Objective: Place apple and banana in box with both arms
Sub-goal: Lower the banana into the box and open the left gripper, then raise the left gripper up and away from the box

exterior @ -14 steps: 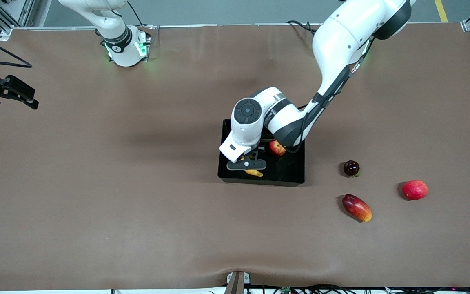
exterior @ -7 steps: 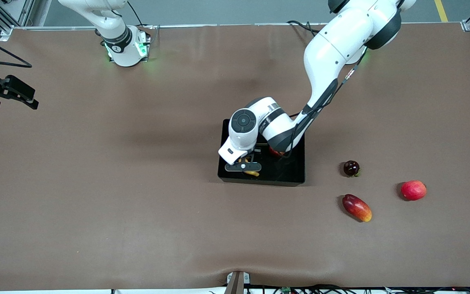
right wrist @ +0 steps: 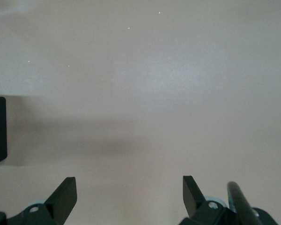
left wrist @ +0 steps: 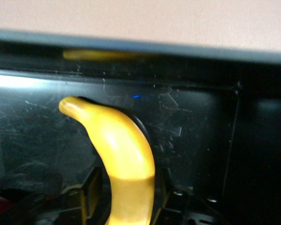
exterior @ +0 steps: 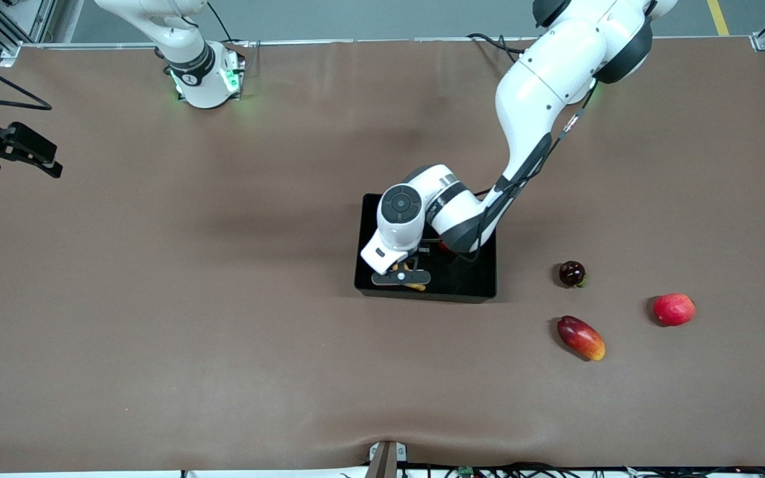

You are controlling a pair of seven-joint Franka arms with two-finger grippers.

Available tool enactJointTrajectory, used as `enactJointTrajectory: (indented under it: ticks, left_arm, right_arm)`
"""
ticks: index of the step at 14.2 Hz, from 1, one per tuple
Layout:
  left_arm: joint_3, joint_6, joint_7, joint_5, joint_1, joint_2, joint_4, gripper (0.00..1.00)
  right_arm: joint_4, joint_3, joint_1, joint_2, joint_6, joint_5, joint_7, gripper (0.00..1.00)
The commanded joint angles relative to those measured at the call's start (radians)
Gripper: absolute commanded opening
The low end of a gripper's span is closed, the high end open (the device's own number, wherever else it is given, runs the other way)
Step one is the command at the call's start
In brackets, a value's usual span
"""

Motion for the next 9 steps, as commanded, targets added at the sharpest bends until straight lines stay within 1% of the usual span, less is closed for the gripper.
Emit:
enactJointTrajectory:
  ticks: [1,2,3,5,7,9]
  left_arm:
    - [0.019,-0.013,0.004,0.019,0.004,-0.065,0.003,1.00]
    - [0.019,-0.016,0.007,0.021,0.017,-0.094,0.003,1.00]
    - [0.017,-0.048,0.013,0.019,0.047,-0.130,0.003,1.00]
    - [0.004,-0.163,0.027,0.007,0.099,-0.222,0.005,1.00]
    - [0.008,-0.215,0.027,0.005,0.138,-0.322,0.000,1.00]
    - [0.005,-0.318,0.036,-0.010,0.203,-0.402,-0.004,1.00]
  right_arm:
    - [0.029,0.011,-0.020,0.016,-0.013,0.010,-0.009,1.00]
    - [0.029,0.011,-0.020,0.016,-0.013,0.009,-0.009,1.00]
    - [0.029,0.011,-0.020,0.016,-0.013,0.009,-0.009,1.00]
    - [0.029,0.011,-0.020,0.016,-0.013,0.009,-0.009,1.00]
    - [0.029,0.011,-0.020,0.016,-0.013,0.004,-0.012,1.00]
    - [0.029,0.011,-0.020,0.016,-0.013,-0.001,-0.012,1.00]
